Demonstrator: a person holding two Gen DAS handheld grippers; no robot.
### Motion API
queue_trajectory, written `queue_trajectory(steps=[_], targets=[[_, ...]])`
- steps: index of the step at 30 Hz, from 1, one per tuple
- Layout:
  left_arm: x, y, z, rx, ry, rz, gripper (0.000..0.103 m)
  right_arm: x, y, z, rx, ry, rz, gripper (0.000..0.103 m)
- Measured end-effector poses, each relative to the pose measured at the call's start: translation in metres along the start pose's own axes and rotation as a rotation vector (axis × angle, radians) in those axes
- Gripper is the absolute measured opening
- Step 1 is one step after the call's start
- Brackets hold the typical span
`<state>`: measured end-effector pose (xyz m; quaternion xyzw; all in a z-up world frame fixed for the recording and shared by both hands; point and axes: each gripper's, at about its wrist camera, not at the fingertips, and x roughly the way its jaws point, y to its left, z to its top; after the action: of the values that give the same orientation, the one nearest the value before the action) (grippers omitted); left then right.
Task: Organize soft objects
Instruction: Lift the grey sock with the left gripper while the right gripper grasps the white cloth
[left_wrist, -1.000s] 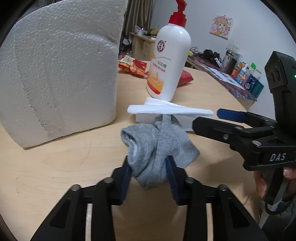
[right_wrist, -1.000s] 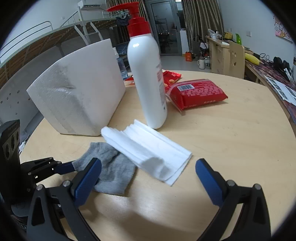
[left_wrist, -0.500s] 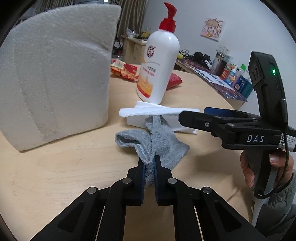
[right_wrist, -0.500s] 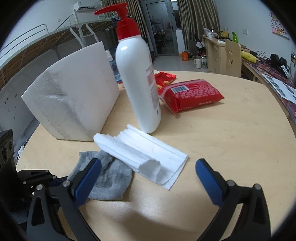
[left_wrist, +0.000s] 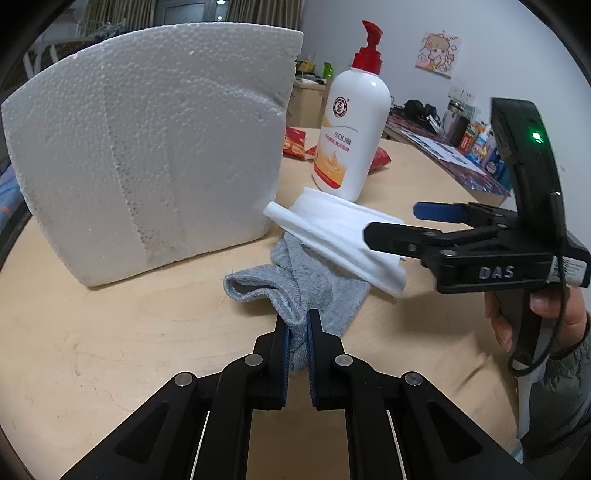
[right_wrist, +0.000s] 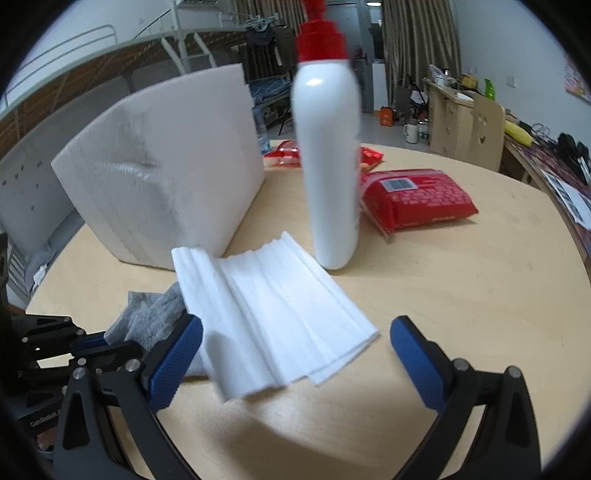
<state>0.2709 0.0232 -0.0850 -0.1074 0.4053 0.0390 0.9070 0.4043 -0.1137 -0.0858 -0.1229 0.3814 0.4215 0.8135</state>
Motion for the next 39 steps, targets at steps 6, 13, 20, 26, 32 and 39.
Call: queue_trajectory(steps=[6, 13, 20, 26, 32, 39], targets=[[0.002, 0.006, 0.001, 0.000, 0.013, -0.004, 0.009, 0.012, 0.001, 0.007, -0.027, 0.026, 0.008, 0.103], [0.007, 0.011, 0.001, -0.011, 0.029, -0.006, 0.009, 0.023, 0.007, 0.006, -0.059, 0.074, 0.025, 0.082], [0.005, 0.010, 0.004, -0.003, 0.025, -0.010, 0.027, 0.027, 0.006, 0.003, -0.069, 0.096, 0.011, 0.072], [0.002, 0.003, 0.008, 0.020, 0.001, 0.013, 0.072, 0.027, 0.001, 0.002, -0.050, 0.095, 0.015, 0.069], [0.014, 0.000, 0.016, 0.011, 0.014, 0.017, 0.072, 0.027, 0.002, 0.002, -0.056, 0.090, -0.010, 0.060], [0.025, -0.004, 0.017, 0.022, 0.040, 0.028, 0.066, 0.027, 0.003, 0.001, -0.073, 0.098, -0.066, 0.049]])
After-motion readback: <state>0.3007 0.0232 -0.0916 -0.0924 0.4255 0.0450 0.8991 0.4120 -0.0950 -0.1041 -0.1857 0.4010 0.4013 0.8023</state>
